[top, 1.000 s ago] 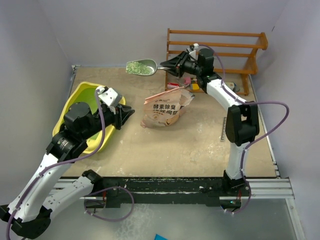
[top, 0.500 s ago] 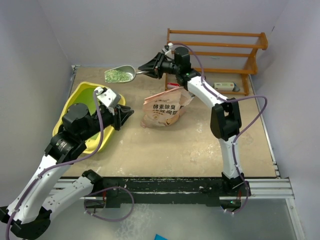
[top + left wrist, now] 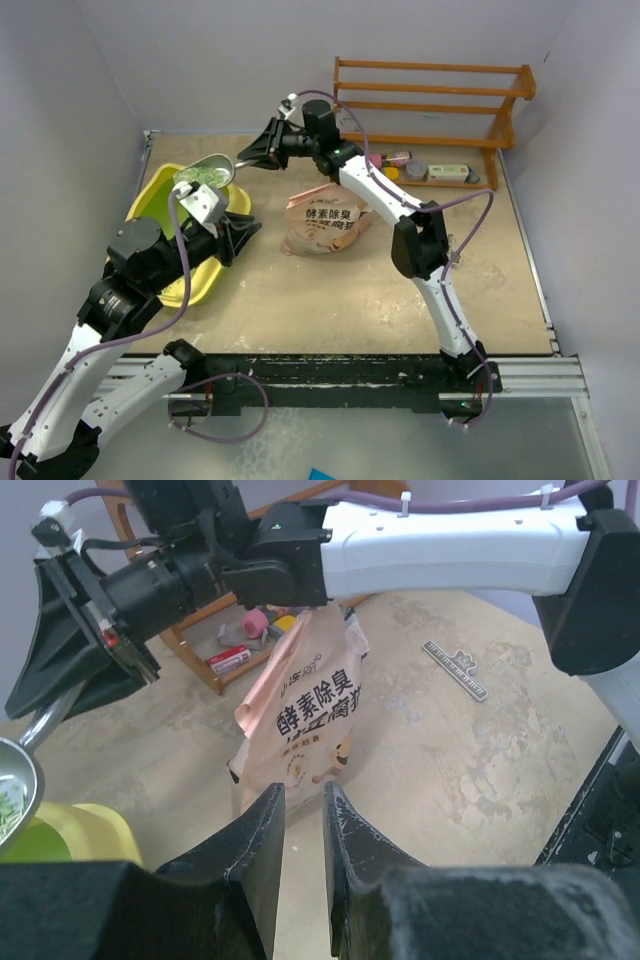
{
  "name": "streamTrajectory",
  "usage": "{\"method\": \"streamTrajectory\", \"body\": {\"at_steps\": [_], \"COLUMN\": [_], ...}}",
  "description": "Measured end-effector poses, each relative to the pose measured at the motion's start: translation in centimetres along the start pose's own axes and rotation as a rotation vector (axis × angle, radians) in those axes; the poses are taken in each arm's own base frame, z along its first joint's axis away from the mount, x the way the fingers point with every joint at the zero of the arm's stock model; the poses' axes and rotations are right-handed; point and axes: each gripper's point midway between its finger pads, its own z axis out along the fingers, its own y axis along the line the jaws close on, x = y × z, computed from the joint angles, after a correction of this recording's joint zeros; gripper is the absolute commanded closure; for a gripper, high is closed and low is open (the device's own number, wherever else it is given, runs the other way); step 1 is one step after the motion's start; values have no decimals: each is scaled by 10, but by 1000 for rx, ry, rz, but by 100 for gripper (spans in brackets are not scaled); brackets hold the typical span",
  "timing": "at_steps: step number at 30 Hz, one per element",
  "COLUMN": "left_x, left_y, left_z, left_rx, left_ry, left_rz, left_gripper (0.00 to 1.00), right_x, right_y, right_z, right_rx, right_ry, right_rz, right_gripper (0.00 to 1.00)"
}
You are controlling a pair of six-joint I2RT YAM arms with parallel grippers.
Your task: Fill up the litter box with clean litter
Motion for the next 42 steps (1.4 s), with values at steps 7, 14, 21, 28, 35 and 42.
{"method": "streamTrajectory", "body": {"at_steps": [7, 14, 21, 28, 35, 42], "left_x": [-3, -4, -3, -2, 7, 11], "left_y": [-1, -2, -3, -3, -3, -3], "left_z": [-4, -8, -8, -6, -4, -3], "left_rx": [0, 0, 5, 8, 12, 12], "left_ry": [-13, -20, -18, -12, 7, 17], "left_rz": [3, 4, -1, -5, -10, -11], "left_gripper": [75, 75, 74, 75, 74, 74], "right_x": [33, 55, 67, 66, 61, 47], "right_y": [2, 3, 8, 2, 0, 12], "right_z": [23, 35, 44, 47, 48, 53], "right_rx": [12, -3, -44, -31, -25, -42], "right_ry": [69, 103, 112, 93, 74, 20], "right_rz": [-95, -208, -345, -445, -509, -574], "right_gripper": [100, 100, 100, 100, 100, 100]}}
